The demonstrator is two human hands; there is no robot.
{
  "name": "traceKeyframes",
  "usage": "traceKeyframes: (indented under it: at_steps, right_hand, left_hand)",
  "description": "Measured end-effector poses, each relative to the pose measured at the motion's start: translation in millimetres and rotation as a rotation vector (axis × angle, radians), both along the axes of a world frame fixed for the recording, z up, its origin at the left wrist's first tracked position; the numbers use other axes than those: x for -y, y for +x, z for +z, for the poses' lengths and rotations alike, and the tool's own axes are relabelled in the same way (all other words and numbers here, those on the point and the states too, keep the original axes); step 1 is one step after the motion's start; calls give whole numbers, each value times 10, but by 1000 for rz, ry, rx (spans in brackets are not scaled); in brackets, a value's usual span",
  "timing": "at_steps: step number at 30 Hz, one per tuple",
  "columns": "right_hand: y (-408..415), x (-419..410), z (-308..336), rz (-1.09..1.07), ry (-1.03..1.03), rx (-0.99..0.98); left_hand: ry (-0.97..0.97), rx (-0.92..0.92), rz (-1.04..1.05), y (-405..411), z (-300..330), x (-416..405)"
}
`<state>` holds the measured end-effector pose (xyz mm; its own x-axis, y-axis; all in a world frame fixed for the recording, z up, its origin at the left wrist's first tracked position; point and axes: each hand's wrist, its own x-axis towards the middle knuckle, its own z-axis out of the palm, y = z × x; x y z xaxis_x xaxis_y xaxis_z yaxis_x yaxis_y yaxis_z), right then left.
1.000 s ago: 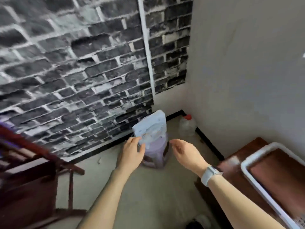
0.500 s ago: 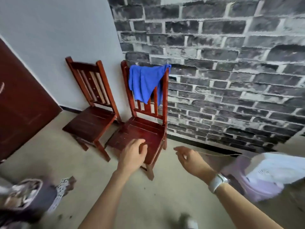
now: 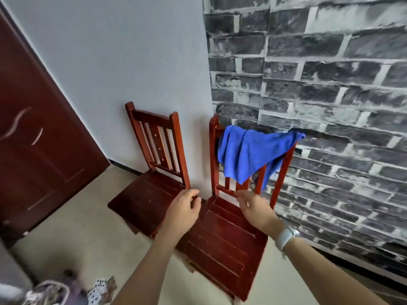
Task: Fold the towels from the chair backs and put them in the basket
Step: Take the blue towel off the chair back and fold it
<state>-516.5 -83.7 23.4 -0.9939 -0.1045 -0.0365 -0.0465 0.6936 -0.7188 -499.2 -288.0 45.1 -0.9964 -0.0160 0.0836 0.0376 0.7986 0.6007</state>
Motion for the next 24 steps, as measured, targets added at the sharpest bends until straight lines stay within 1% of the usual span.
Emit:
traceKeyframes:
  at_steps: [4, 8, 13, 15, 18, 20, 22, 24]
  right_hand:
    - [-767, -3, 144, -121, 67, -44]
    - [-1389, -159, 208, -261, 223, -91]
    - [-1991, -390, 220, -399, 533, -109]
    - [-2152, -458, 190, -420, 623, -79]
    - [-2349, -495, 91, -427, 694, 0]
    - [-2474, -463, 29, -453, 739, 44]
    - [-2571, -457, -20, -483, 753, 49]
    - [-2593, -466, -27, -502, 711, 0]
  left_hand:
    - [7, -56, -78, -789, 197, 61]
    - [-22, -96, -207, -1495, 221, -57]
    - [-126, -68, -375, -2477, 84, -343]
    - [-194, -101, -467, -2851, 6, -488]
    - [-348, -174, -572, -3306, -123, -677]
    - [-407, -187, -643, -3539, -225, -772]
    - [-405, -238, -717, -3664, -258, -834]
    - [-297, -362, -735, -3725, -288, -848]
